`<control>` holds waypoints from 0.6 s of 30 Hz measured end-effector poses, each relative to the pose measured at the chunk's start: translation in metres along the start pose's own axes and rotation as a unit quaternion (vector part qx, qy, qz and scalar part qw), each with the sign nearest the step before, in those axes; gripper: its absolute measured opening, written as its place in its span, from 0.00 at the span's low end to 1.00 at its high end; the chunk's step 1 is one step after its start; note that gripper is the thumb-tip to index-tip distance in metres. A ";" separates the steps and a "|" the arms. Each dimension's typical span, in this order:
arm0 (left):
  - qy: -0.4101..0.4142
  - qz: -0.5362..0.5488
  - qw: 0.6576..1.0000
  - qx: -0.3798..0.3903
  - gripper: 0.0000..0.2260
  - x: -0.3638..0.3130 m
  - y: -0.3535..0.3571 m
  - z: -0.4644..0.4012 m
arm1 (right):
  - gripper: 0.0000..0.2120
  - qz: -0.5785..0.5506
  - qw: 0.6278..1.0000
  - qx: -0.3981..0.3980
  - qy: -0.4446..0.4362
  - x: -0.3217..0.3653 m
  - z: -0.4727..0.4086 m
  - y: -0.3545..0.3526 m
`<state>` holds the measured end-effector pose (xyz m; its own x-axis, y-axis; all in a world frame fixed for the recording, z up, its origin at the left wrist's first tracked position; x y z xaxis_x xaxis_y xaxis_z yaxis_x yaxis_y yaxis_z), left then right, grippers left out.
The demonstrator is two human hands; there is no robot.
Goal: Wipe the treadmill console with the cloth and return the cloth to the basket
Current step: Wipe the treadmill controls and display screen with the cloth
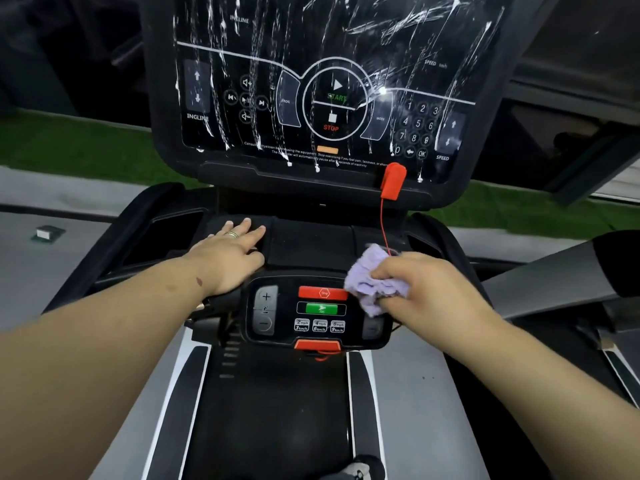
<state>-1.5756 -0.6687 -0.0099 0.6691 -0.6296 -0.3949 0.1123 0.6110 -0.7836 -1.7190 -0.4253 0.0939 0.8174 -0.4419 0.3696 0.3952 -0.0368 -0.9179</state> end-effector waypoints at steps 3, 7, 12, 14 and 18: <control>-0.003 -0.006 1.000 -0.002 0.28 0.000 0.000 0.000 | 0.09 -0.006 0.999 -0.030 0.009 -0.001 0.003 0.001; -0.002 -0.007 1.000 0.000 0.28 0.000 0.000 -0.001 | 0.07 0.021 0.996 -0.052 -0.072 0.048 -0.017 0.018; 0.002 -0.004 1.000 0.000 0.28 0.001 0.001 -0.001 | 0.09 -0.008 1.000 -0.013 -0.001 0.004 0.003 0.003; -0.001 -0.006 1.000 -0.001 0.28 0.001 0.001 -0.001 | 0.12 -0.044 0.998 -0.033 0.044 -0.014 0.014 -0.003; -0.003 -0.014 1.000 0.000 0.28 0.000 0.000 -0.002 | 0.08 0.000 0.998 -0.067 -0.012 0.031 -0.007 0.017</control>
<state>-1.5766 -0.6696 -0.0114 0.6707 -0.6429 -0.3700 0.1312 0.5938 -0.7939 -1.6896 -0.4461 0.0884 0.8277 -0.4206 0.3714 0.3369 -0.1569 -0.9284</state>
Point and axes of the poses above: each hand's wrist, its own z-axis away from the middle knuckle, its own y-axis out of the palm, x = y × z, the point moved 6 cm from there along -z, towards the middle knuckle, and after that the axes turned 6 degrees about x, right-handed, at the moved point
